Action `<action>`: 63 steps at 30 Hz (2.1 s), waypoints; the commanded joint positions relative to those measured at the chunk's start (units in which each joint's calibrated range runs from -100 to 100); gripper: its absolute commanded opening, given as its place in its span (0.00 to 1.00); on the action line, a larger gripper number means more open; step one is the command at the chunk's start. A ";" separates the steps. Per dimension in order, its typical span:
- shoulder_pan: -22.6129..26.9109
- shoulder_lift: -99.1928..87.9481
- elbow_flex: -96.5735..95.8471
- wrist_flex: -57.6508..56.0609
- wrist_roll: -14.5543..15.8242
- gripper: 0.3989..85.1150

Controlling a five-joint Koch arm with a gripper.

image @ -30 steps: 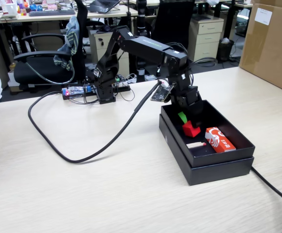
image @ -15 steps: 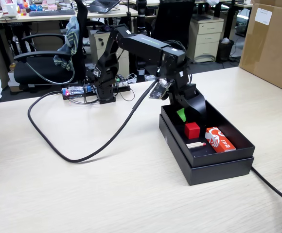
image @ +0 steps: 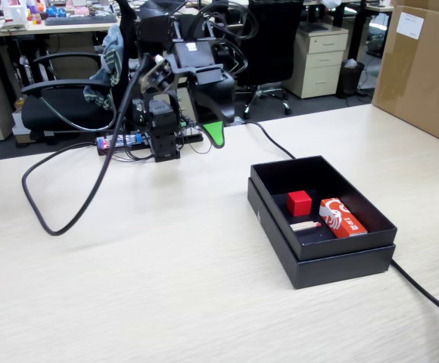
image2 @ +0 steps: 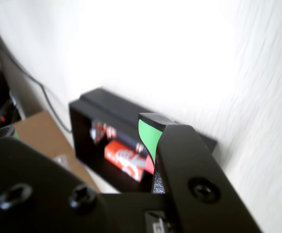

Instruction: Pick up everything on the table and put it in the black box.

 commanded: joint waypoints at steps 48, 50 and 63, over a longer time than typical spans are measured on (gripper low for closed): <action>-2.64 -42.55 -86.01 48.26 -5.71 0.59; -2.64 -42.55 -86.01 48.35 -5.71 0.59; -2.64 -42.55 -86.01 48.26 -5.71 0.59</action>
